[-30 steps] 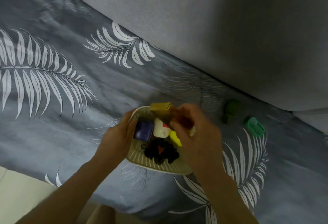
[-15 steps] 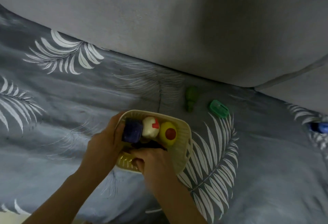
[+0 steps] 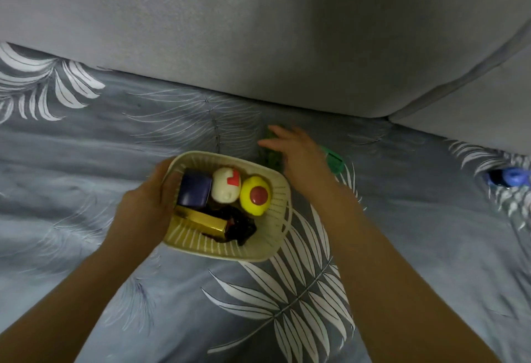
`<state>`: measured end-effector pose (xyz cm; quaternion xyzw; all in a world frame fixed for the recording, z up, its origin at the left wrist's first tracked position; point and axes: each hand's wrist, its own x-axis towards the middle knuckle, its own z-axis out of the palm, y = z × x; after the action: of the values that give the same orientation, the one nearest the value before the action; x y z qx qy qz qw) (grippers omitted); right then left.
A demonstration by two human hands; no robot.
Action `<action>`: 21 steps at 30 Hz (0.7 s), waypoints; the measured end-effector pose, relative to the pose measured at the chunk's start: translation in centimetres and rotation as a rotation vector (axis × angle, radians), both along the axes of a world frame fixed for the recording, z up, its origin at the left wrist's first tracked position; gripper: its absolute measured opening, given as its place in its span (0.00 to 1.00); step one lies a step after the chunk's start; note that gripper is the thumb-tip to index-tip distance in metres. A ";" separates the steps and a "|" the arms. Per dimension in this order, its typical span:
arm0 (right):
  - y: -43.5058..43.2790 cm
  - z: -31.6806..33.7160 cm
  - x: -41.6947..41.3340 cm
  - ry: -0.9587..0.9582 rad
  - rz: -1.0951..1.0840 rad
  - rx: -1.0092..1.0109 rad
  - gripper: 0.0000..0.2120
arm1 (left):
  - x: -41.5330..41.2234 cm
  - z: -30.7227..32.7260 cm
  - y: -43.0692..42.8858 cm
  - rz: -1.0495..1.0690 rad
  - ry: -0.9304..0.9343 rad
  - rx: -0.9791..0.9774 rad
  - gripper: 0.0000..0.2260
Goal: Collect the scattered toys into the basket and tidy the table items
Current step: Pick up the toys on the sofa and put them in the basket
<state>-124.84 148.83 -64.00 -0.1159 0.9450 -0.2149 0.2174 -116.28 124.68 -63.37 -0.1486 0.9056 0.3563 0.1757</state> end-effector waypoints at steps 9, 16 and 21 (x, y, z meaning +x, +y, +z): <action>0.0 -5.0 -1.9 0.068 0.140 0.125 0.12 | -0.2 -1.5 -0.6 0.087 -0.131 0.112 0.15; 1.0 0.7 0.3 0.153 -0.328 -0.306 0.17 | -0.6 1.5 0.0 0.270 -0.365 0.547 0.09; 1.9 9.3 7.6 0.095 -0.360 -0.528 0.14 | 1.1 6.1 1.5 0.252 -0.331 0.495 0.10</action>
<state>-117.24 150.71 -54.75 -0.0091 0.8710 -0.4820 0.0940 -115.15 126.16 -57.25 -0.2682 0.7249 0.5558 0.3060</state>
